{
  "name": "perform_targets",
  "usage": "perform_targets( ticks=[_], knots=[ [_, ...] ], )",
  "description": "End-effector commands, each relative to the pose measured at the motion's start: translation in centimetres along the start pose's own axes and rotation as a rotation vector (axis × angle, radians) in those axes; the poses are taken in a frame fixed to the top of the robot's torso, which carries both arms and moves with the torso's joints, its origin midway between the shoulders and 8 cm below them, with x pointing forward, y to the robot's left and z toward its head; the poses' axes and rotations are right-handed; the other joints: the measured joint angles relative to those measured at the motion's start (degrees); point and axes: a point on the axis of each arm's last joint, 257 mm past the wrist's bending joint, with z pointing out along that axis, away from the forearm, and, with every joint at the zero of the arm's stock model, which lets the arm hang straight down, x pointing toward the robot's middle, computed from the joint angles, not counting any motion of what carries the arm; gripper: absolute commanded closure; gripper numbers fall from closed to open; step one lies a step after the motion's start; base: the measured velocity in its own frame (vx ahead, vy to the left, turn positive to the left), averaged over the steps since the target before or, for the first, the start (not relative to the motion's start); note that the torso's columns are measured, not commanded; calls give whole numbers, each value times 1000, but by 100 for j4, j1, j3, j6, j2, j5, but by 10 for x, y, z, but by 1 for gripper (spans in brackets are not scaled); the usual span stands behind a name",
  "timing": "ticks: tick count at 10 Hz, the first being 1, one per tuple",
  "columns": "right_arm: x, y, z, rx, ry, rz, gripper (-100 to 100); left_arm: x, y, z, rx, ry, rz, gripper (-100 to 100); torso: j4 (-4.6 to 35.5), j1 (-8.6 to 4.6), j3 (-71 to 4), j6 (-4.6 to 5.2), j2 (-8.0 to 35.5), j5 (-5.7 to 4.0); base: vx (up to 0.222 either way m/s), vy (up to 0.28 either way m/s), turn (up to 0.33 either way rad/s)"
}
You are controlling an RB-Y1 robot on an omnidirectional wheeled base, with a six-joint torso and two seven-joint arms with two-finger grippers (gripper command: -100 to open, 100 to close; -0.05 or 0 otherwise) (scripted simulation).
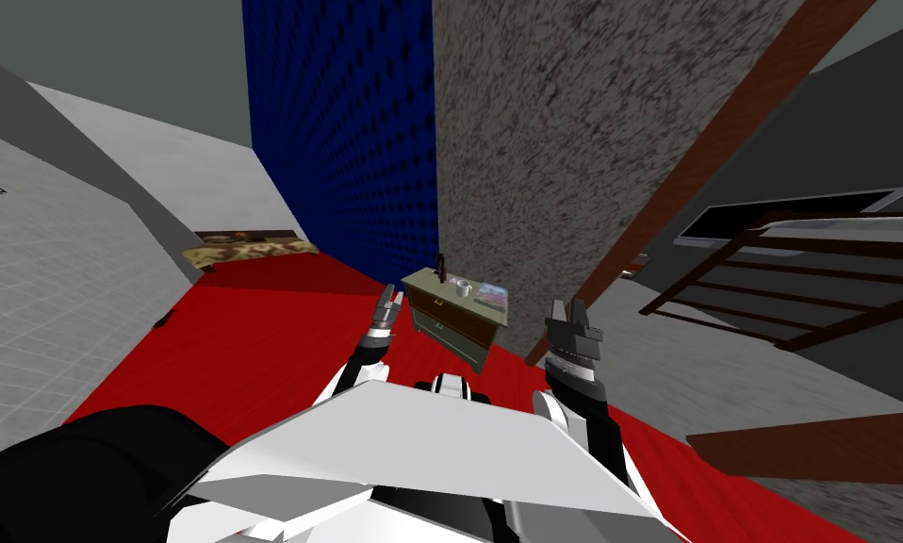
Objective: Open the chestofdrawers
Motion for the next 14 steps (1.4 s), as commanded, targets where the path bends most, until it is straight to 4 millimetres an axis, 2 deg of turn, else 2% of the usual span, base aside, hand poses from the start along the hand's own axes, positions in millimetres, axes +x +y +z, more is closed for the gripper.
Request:
perform_targets(
  ticks=[1,14],
  knots=[
    [0,0,0,0,0,0,0,2,19,-6,-9,20,25,-100,1,2,1,0,3,1,47,16,-88],
    [0,0,0,0,0,0,0,13,101,-39,-65,72,101,-100,2,-1,4,-1,8,0,42,16,-60]
  ],
)
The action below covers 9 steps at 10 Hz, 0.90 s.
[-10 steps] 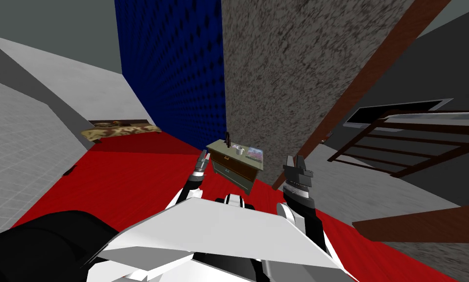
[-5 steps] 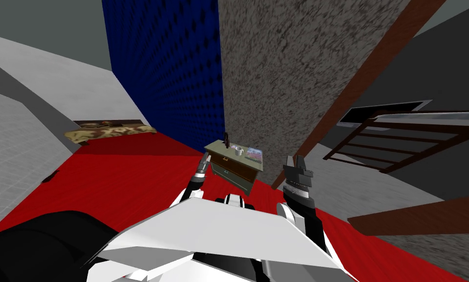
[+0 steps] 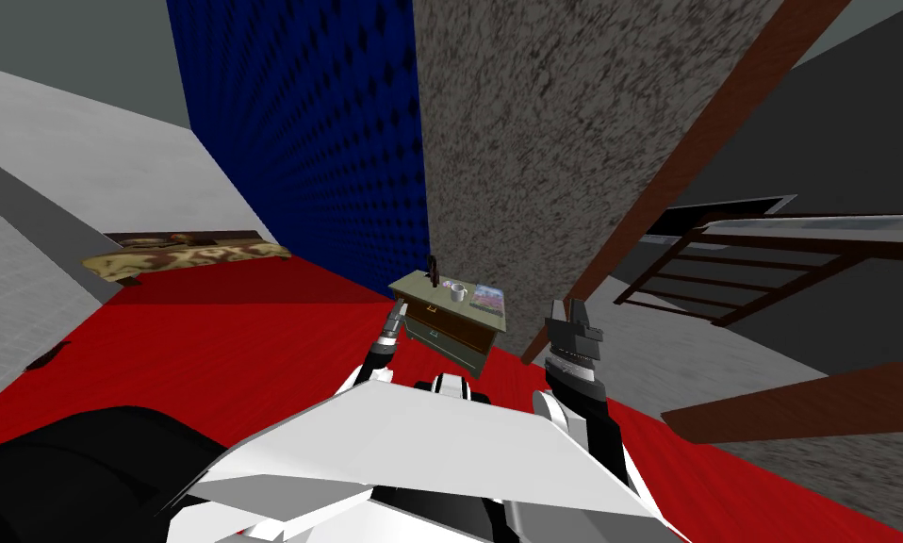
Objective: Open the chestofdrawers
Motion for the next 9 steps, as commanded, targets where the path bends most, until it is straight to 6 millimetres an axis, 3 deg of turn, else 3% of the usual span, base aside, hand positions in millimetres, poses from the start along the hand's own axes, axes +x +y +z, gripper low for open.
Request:
perform_targets(
  ticks=[1,9],
  knots=[
    [0,0,0,0,0,0,0,3,16,-6,-19,9,11,-100,0,1,-1,2,-2,0,32,15,-40],
    [0,0,0,0,0,0,0,15,65,-31,-72,39,46,-100,-1,1,-2,1,-5,1,38,16,-57]
  ],
)
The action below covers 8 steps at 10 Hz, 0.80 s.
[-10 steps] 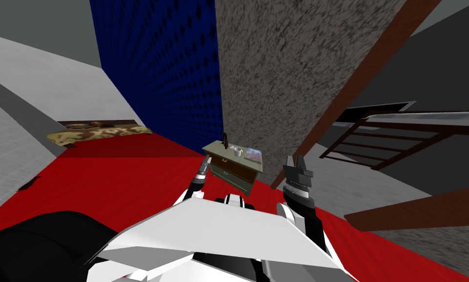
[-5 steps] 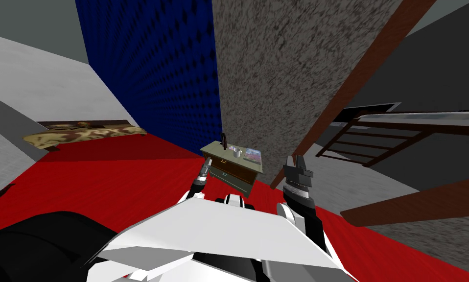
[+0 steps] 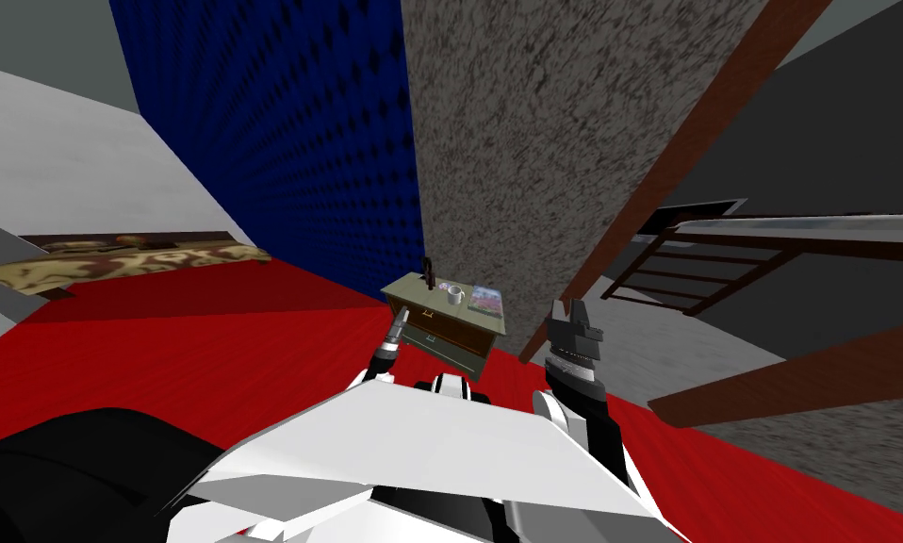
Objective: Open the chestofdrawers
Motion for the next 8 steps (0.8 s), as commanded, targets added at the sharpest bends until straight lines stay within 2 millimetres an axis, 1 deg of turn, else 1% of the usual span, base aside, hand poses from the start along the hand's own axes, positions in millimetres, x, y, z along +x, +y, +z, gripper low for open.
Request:
perform_targets(
  ticks=[1,2,3,5,6,7,8],
  knots=[
    [0,0,0,0,0,0,0,5,16,-8,-14,10,12,-100,0,-1,0,-1,0,0,45,12,-86],
    [0,0,0,0,0,0,0,7,24,-13,-37,14,12,-100,-1,-2,-2,1,-4,-1,36,15,-41],
    [0,0,0,0,0,0,0,9,28,-14,-30,18,18,-100,-1,0,-1,-2,0,0,40,22,-68],
    [0,0,0,0,0,0,0,14,42,-23,-55,27,24,-100,0,2,0,-1,0,1,37,20,-58],
    [0,0,0,0,0,0,0,17,46,-25,-50,31,29,-100,0,0,-1,0,-1,0,58,34,-123],
    [0,0,0,0,0,0,0,19,55,-32,-77,36,29,-100,-1,3,-4,0,-6,1,44,28,-39],
    [0,0,0,0,0,0,0,22,59,-34,-73,40,33,-100,-1,1,-2,-3,-1,0,45,19,-61]
  ],
)
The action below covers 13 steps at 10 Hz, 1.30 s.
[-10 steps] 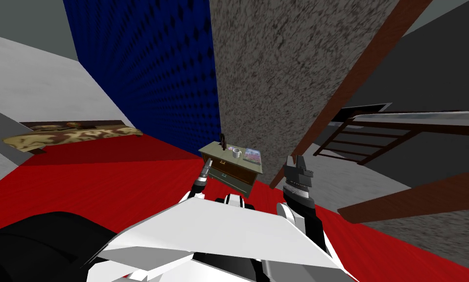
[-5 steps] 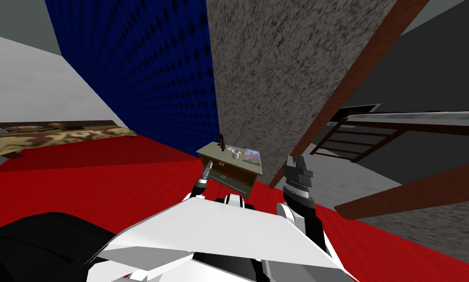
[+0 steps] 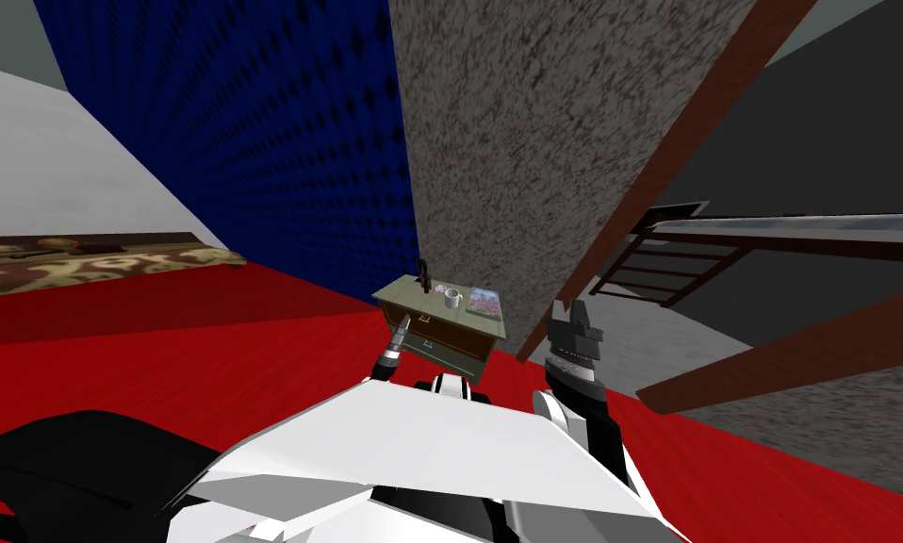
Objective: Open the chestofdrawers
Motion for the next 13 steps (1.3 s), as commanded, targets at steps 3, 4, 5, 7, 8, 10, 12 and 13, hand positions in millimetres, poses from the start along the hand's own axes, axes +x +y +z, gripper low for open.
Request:
perform_targets(
  ticks=[3,4,5,7,8,10,12,13],
  knots=[
    [0,0,0,0,0,0,0,10,27,-16,-48,20,8,-100,2,-2,3,3,4,-1,30,15,-47],
    [0,0,0,0,0,0,0,14,32,-19,-52,25,11,-100,1,-1,3,1,3,-1,37,17,-67],
    [0,0,0,0,0,0,0,15,36,-22,-65,27,11,-100,1,0,0,3,-2,0,33,18,-34],
    [0,0,0,0,0,0,0,20,45,-29,-81,35,13,-100,1,-1,0,3,-1,0,30,16,-49],
    [0,0,0,0,0,0,0,24,47,-31,-78,39,14,-100,1,0,1,1,2,-1,28,19,-75],
    [0,0,0,0,0,0,0,28,53,-36,-90,45,15,-100,1,0,1,1,1,0,28,21,-36],
    [0,0,0,0,0,0,0,34,64,-46,-119,55,14,-100,1,-2,1,1,1,-1,28,16,-43],
    [0,0,0,0,0,0,0,39,67,-50,-125,60,12,-100,1,-2,0,3,-1,-1,39,19,-97]
  ],
)
